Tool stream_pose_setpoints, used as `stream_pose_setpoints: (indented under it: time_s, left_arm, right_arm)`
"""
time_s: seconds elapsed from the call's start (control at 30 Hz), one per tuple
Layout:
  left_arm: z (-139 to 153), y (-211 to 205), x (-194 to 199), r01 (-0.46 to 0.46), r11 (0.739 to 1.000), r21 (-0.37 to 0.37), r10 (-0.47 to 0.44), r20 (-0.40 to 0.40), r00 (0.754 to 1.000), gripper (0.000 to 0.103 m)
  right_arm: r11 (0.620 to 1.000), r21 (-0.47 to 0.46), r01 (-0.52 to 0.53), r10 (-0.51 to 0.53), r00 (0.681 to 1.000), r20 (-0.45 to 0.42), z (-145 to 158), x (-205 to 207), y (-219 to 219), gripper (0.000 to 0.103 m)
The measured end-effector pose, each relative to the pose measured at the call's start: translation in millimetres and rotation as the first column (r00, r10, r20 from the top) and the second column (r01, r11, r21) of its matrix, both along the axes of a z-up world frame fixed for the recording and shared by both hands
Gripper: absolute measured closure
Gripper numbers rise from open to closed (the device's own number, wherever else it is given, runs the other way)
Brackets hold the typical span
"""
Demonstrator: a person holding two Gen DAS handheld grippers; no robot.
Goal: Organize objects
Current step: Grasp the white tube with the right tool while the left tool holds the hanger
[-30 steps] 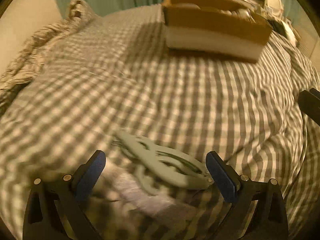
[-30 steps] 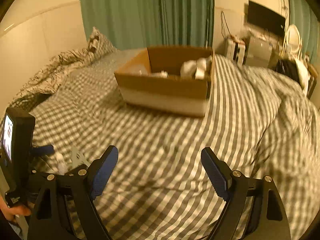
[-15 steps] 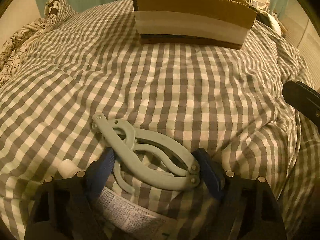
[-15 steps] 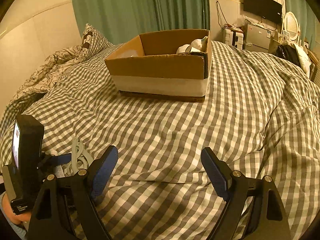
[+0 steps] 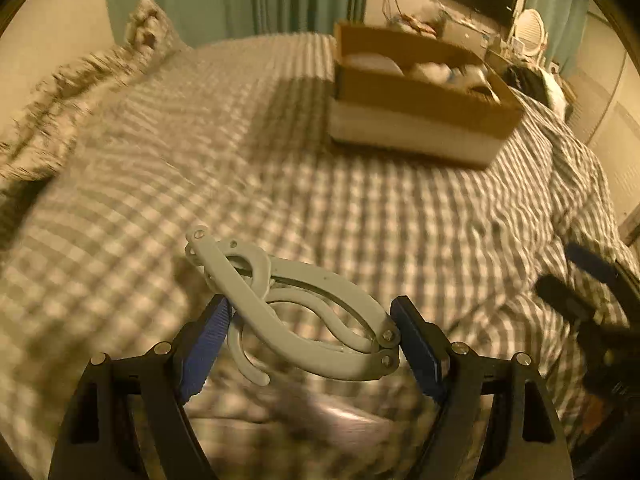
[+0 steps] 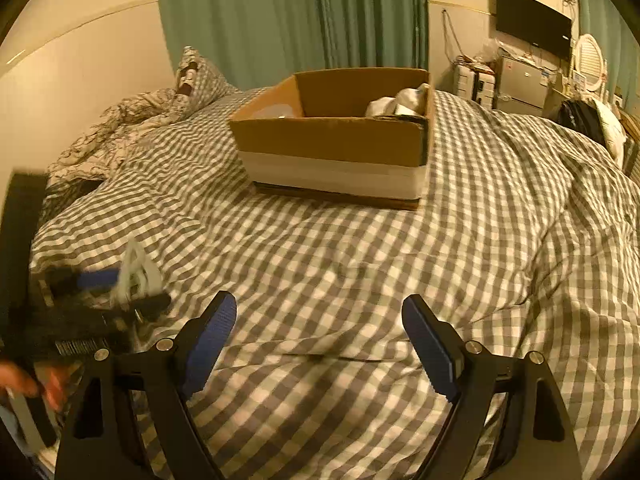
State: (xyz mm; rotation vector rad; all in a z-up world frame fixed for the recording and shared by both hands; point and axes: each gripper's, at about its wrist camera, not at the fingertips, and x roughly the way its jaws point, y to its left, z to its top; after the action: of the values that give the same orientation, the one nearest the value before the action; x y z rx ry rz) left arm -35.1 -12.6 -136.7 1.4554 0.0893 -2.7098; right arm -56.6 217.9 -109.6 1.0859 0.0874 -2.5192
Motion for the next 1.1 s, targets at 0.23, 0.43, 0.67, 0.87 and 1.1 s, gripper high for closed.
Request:
stream_pose_setpoints:
  time_s: [0.23,0.43,0.67,0.87,1.1]
  left_arm:
    - [19.3,-34.2,7.6,0.000,0.994,-0.112,-0.003,-0.022,1.000,0.020]
    - [25.2,-60.3,12.0,-0.017,0.991,-0.130,0.013,-0.030,0.999,0.020]
    - [17.3,-74.5,10.7,-0.024,0.993,-0.119,0.022,-0.016,1.000,0.020]
    - [14.7,-72.1,9.2,-0.015,0.993,-0.120,0.013,-0.014,1.000,0.020]
    - [17.9,-66.6,8.6,-0.004,0.995,-0.103,0.003,-0.015,1.000,0.020]
  right_arm:
    - [0.986,-0.004,-0.166,0.166,0.986,0.021,-9.4,16.0,-56.5,0.018]
    - [0.946,0.018,-0.323,0.322,0.945,0.055,-28.3,29.7,-117.9,0.018]
    - [0.915,0.051,-0.400,0.390,0.910,0.139,-60.8,33.0,-155.5,0.033]
    - [0.911,0.056,-0.409,0.395,0.902,0.172,-71.8,28.4,-156.2,0.058]
    - [0.930,0.043,-0.366,0.356,0.922,0.150,-61.1,24.7,-138.2,0.081]
